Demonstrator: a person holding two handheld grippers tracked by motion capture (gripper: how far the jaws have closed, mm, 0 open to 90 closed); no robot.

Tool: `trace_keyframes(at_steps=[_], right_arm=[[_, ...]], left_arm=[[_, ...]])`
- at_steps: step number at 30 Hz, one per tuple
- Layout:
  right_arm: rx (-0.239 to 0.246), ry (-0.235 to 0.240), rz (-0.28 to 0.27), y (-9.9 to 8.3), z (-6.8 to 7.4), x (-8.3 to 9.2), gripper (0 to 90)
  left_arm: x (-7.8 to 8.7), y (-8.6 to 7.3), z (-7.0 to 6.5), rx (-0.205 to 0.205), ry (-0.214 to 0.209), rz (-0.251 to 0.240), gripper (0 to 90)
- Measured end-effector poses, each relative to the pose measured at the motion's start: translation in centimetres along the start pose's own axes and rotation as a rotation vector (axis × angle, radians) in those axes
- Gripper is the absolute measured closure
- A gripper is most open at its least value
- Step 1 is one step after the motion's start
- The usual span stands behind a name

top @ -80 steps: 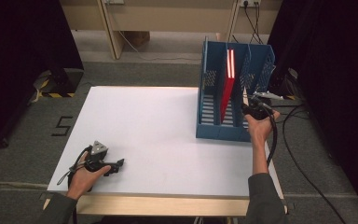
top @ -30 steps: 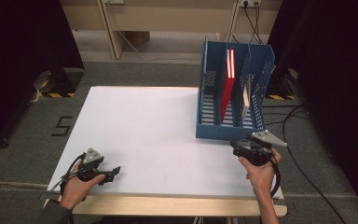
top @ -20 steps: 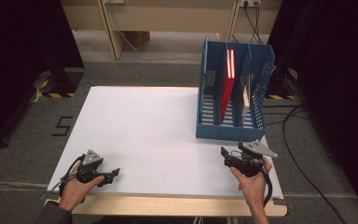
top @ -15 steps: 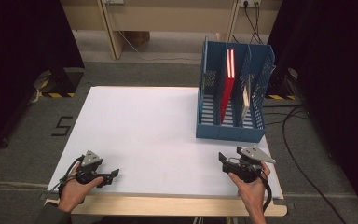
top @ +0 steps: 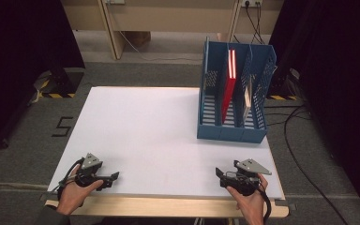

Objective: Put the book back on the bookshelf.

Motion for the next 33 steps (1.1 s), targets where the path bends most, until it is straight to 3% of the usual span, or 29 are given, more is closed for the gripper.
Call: trace_keyframes(at_steps=[11, 15, 33], right_arm=[[0.032, 0.025, 0.090, -2.1, 1.5, 0.1, 17.2], [0.053, 0.017, 0.104, -2.5, 1.7, 0.4, 16.6], [0.052, 0.007, 0.130, -3.0, 1.7, 0.3, 16.6]], left_arm=[[0.2, -0.1, 0.1, 0.004, 0.004, -0.002, 16.2], [0.2, -0.2, 0.1, 0.004, 0.004, -0.001, 16.2], [0.2, -0.2, 0.1, 0.005, 0.005, 0.001, 16.2]])
Point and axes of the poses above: each handheld gripper's, and its own axes: x roughly backward along the jaws, y roughly out of its top, z roughly to its left, the point moved 6 cm from there along -x, roughly forward along the jaws, and after that the axes turned 3 degrees about -y, right-handed, at the moved point
